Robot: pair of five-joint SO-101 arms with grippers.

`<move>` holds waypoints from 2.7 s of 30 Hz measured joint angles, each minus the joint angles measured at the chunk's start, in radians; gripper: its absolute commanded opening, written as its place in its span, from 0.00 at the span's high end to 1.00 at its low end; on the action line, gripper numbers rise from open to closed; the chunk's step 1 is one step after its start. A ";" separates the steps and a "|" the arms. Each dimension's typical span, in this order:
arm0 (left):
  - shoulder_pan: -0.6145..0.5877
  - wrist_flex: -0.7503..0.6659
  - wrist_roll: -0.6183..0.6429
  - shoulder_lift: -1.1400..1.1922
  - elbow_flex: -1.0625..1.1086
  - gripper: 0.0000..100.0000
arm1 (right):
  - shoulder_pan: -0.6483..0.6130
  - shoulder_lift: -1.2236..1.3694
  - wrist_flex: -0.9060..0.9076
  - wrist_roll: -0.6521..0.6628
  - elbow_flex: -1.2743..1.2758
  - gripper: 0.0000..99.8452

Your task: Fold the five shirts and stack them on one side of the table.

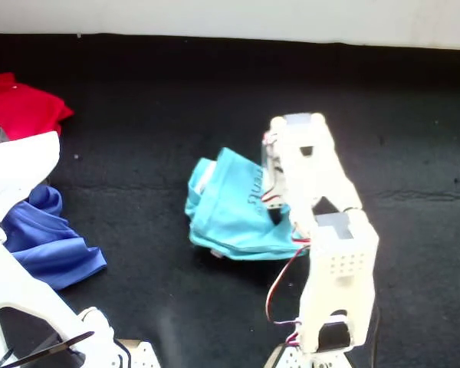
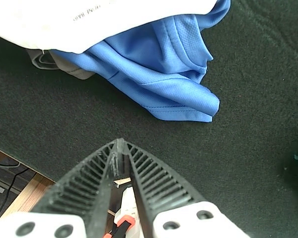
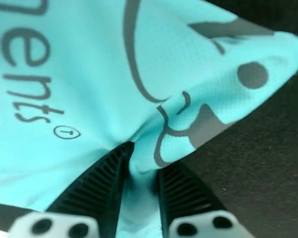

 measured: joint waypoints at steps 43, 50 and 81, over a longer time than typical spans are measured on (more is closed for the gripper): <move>0.000 0.000 0.000 0.000 0.000 0.99 | 0.276 -0.103 -0.035 0.786 -0.304 0.82; 0.000 0.000 0.000 0.000 0.000 0.99 | 0.172 -0.098 0.017 0.555 -0.256 1.00; 0.000 0.000 0.000 0.000 0.000 0.99 | -0.149 -0.164 0.043 0.230 -0.146 0.99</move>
